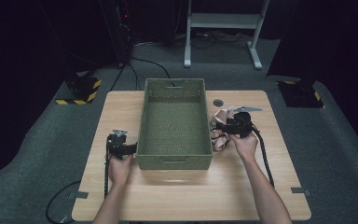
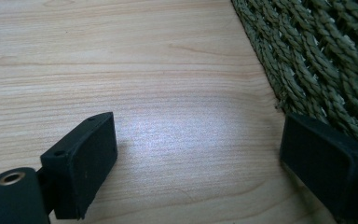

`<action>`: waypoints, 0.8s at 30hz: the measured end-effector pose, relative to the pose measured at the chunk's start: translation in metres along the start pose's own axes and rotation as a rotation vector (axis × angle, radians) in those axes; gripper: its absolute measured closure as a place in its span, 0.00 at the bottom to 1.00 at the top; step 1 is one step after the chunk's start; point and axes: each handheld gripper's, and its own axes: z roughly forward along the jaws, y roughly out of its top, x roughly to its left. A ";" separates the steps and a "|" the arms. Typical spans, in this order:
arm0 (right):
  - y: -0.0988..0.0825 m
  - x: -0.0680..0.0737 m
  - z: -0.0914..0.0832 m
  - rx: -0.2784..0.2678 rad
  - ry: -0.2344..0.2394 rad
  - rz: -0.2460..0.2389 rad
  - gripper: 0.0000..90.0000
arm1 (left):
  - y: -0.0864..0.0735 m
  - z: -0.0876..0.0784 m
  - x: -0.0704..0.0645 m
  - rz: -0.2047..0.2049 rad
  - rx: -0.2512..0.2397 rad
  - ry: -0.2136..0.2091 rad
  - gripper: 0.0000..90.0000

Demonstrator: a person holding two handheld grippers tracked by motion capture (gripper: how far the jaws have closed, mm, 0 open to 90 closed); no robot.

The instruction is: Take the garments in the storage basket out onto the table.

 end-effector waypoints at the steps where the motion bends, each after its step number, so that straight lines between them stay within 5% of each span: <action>1: 0.000 0.000 -0.001 -0.005 0.002 0.005 0.39 | 0.000 0.000 0.000 0.000 0.000 0.000 0.13; 24: 0.008 -0.006 -0.030 -0.116 0.016 0.034 0.35 | 0.000 0.000 0.000 0.000 0.000 0.001 0.13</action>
